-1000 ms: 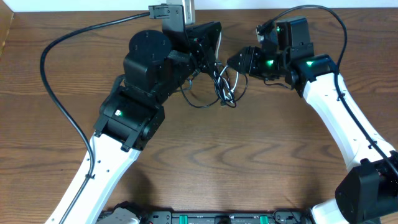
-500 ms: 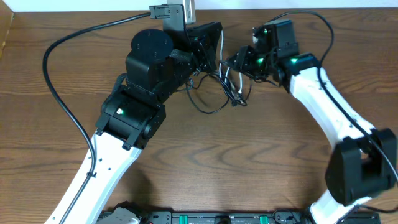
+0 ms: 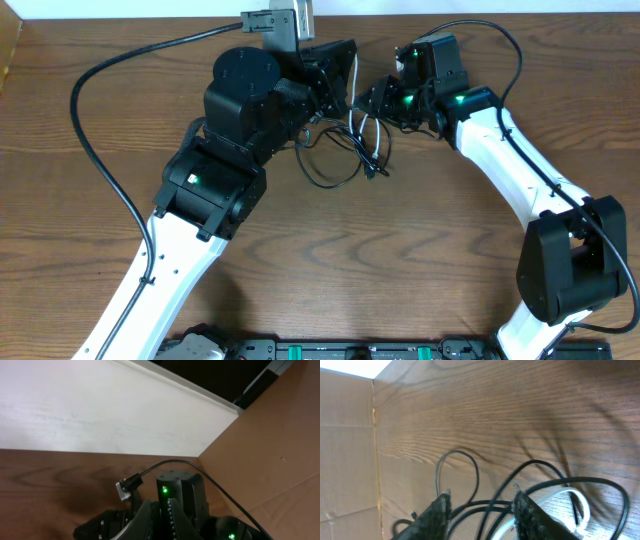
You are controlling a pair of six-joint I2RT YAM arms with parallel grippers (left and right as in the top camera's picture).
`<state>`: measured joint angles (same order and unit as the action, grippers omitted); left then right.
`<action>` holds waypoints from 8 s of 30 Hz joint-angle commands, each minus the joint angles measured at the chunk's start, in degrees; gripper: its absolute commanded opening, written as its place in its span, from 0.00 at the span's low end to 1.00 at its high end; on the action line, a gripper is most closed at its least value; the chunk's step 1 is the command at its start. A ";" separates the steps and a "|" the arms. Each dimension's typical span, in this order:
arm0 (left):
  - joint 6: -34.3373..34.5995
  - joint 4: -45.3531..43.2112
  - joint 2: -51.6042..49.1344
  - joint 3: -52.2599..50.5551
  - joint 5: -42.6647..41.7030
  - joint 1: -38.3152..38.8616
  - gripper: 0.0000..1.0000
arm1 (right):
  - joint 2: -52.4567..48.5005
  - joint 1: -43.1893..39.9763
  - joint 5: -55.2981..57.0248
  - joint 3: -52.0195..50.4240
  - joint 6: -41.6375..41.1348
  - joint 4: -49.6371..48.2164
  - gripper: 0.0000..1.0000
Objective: Untangle cables
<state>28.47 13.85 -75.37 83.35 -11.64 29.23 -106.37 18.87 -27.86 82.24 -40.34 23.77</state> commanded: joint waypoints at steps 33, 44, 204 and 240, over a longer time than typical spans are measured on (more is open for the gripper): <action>-0.11 0.24 0.02 0.98 0.35 -0.24 0.08 | -0.70 1.53 -1.99 0.04 0.09 8.17 0.34; -0.13 0.26 0.02 0.98 0.35 -0.24 0.07 | -1.29 0.90 0.07 0.07 1.92 5.84 0.01; -9.35 19.50 -8.55 0.98 -14.88 -18.27 0.08 | 1.46 -18.34 -8.66 6.14 23.61 13.88 0.51; 12.79 6.38 -10.69 0.98 -25.35 -18.27 0.08 | 1.46 -5.05 -23.37 6.14 15.89 1.05 0.53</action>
<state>39.70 20.78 -85.43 83.48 -37.58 11.14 -104.62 12.45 -48.62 87.70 -21.37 25.76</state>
